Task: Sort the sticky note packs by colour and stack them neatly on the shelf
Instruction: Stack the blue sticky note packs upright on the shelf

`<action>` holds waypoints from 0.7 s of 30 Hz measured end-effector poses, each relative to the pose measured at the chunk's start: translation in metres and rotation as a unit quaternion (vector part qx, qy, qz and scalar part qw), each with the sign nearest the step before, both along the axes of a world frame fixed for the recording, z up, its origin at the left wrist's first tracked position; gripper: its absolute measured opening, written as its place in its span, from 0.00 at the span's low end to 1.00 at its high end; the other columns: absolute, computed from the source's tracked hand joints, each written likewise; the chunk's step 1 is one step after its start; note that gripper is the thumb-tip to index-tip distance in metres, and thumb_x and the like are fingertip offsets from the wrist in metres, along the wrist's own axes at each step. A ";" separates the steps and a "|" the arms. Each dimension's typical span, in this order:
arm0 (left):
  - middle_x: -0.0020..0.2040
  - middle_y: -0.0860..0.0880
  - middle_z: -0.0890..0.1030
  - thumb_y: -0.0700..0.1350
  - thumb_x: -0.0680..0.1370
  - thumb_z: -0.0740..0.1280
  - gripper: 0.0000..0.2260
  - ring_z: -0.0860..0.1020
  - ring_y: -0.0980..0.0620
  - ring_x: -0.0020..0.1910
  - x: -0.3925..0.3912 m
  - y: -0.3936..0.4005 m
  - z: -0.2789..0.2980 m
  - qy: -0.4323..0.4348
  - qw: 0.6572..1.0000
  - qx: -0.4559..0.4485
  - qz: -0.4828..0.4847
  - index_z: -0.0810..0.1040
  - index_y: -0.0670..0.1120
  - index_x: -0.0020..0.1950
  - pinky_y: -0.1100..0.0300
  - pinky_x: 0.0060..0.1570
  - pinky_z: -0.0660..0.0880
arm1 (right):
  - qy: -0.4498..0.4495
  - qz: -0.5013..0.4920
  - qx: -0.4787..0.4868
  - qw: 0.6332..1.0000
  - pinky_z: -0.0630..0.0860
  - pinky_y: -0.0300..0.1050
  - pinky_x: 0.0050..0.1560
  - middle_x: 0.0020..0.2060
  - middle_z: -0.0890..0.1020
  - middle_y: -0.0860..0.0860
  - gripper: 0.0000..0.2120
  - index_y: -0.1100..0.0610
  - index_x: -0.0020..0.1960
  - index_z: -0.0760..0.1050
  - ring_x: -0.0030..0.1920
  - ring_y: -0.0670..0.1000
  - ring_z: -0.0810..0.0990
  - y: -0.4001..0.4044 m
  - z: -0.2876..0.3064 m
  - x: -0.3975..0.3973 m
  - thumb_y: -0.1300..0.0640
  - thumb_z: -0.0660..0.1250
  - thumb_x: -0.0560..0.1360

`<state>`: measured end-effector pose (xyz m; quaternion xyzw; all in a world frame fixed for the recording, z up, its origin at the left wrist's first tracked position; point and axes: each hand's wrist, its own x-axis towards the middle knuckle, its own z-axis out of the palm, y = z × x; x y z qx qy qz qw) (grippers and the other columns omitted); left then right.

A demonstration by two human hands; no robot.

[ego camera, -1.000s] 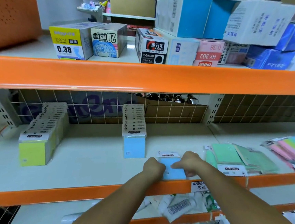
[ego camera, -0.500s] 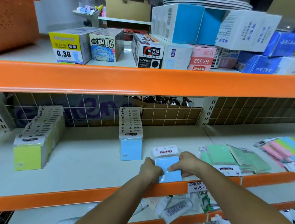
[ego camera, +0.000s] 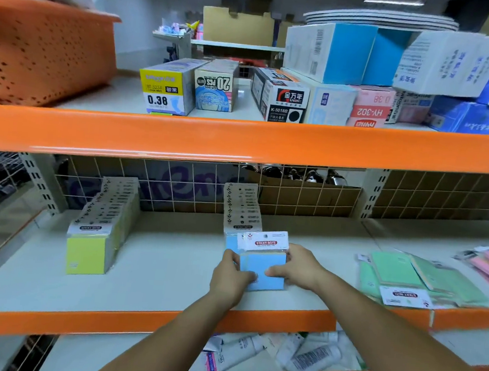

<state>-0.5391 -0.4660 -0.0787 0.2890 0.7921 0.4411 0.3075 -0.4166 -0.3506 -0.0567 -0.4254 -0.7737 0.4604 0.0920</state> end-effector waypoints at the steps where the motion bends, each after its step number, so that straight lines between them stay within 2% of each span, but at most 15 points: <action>1: 0.42 0.51 0.75 0.42 0.71 0.73 0.15 0.76 0.50 0.42 -0.004 -0.001 0.000 0.004 1.000 0.001 0.008 0.66 0.47 0.47 0.56 0.43 0.73 | 0.005 -0.006 0.010 1.000 0.80 0.48 0.54 0.52 0.84 0.50 0.22 0.54 0.59 0.78 0.51 0.50 0.82 -0.002 -0.002 -0.006 0.60 0.77 0.66; 4: 0.44 0.51 0.76 0.42 0.72 0.72 0.15 0.77 0.48 0.47 -0.014 -0.002 -0.002 0.021 0.999 0.004 0.030 0.67 0.46 0.49 0.55 0.46 0.74 | 0.012 -0.021 0.040 0.999 0.80 0.51 0.53 0.52 0.83 0.50 0.23 0.53 0.60 0.78 0.51 0.51 0.81 -0.006 -0.008 -0.022 0.58 0.77 0.66; 7: 0.46 0.51 0.76 0.42 0.73 0.72 0.14 0.77 0.49 0.46 -0.020 -0.001 -0.005 0.029 0.999 0.011 0.042 0.67 0.46 0.50 0.57 0.45 0.73 | 0.003 -0.033 0.065 0.997 0.80 0.51 0.52 0.54 0.82 0.50 0.23 0.52 0.62 0.77 0.51 0.51 0.81 -0.010 -0.014 -0.032 0.56 0.76 0.68; 11: 0.48 0.48 0.77 0.40 0.74 0.70 0.13 0.76 0.50 0.44 -0.025 0.001 -0.009 0.035 0.998 0.022 0.049 0.67 0.46 0.50 0.58 0.42 0.71 | -0.003 -0.062 0.082 0.995 0.80 0.51 0.51 0.55 0.82 0.51 0.23 0.53 0.63 0.76 0.50 0.51 0.81 -0.010 -0.020 -0.038 0.55 0.75 0.69; 16: 0.50 0.47 0.77 0.38 0.75 0.69 0.11 0.76 0.51 0.44 -0.025 0.003 -0.010 0.037 0.998 0.029 0.044 0.67 0.46 0.51 0.65 0.34 0.69 | -0.011 -0.075 0.093 0.993 0.79 0.48 0.52 0.56 0.81 0.52 0.22 0.53 0.63 0.75 0.52 0.52 0.80 -0.007 -0.022 -0.045 0.57 0.74 0.70; 21: 0.53 0.45 0.77 0.37 0.76 0.64 0.09 0.75 0.52 0.45 -0.027 0.004 -0.013 0.051 0.998 0.021 0.037 0.67 0.47 0.52 0.68 0.33 0.67 | -0.025 -0.087 0.099 0.991 0.79 0.49 0.51 0.55 0.81 0.53 0.22 0.54 0.62 0.74 0.51 0.53 0.80 -0.007 -0.024 -0.049 0.56 0.74 0.70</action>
